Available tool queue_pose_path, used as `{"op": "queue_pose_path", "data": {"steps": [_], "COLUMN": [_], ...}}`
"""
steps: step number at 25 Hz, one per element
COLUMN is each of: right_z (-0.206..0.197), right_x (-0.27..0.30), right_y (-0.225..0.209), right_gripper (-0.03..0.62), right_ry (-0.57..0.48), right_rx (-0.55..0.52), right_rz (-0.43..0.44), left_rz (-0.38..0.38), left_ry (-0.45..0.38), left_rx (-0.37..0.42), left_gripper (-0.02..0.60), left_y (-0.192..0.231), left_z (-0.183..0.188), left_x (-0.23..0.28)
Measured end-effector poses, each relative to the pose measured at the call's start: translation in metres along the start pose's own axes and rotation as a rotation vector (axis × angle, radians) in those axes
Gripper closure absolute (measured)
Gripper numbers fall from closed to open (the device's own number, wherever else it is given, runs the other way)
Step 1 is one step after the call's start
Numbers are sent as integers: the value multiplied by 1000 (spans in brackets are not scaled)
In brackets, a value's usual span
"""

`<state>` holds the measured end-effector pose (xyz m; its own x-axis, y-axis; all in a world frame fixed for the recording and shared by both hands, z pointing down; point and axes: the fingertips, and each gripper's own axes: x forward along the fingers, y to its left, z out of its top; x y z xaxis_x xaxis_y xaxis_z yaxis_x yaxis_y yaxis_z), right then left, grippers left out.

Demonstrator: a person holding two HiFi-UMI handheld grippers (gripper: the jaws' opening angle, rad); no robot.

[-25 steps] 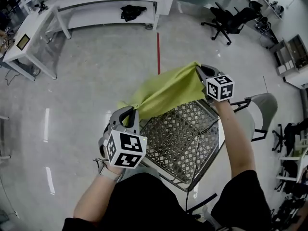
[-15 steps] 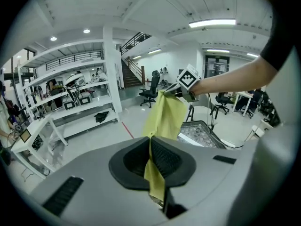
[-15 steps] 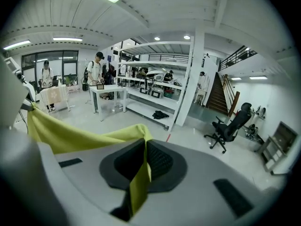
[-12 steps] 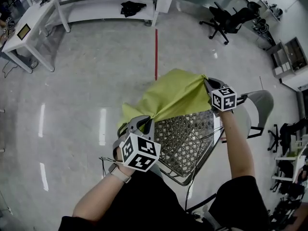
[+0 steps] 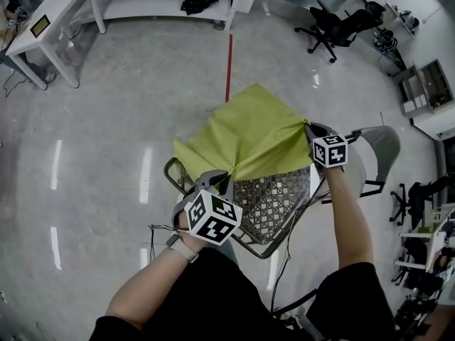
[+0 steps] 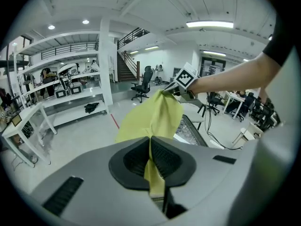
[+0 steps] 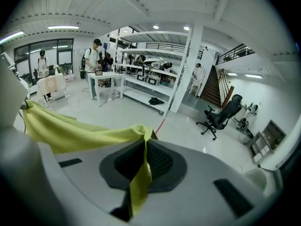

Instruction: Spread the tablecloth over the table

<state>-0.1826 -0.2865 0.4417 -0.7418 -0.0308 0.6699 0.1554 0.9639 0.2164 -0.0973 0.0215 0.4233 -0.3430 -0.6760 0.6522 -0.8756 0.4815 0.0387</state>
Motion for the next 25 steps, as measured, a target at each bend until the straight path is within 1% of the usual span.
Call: {"op": "queue_pose_path", "data": {"steps": [6,12,19,25], "right_z": [-44,-87,-134,-175], "right_x": [-16,-28,-35,-41], "right_y": [4,1,-8,-14], "right_gripper": [577,577,577,577], "right_ry": [37,95,144,176], "right_rx": [17,22,13,-4], "right_rz": [-20,-39,-8,13], "left_rz": [-18,-35,-34,-46], "left_ry": [34,71,132,185], "left_rx": [-39,-81,-76,-158], "left_gripper": [566,566,566,565], "left_y": [-44,-89,-135,-177], "left_z": [-36,-58,-76,-98], "left_x": [8,17,34,50]}}
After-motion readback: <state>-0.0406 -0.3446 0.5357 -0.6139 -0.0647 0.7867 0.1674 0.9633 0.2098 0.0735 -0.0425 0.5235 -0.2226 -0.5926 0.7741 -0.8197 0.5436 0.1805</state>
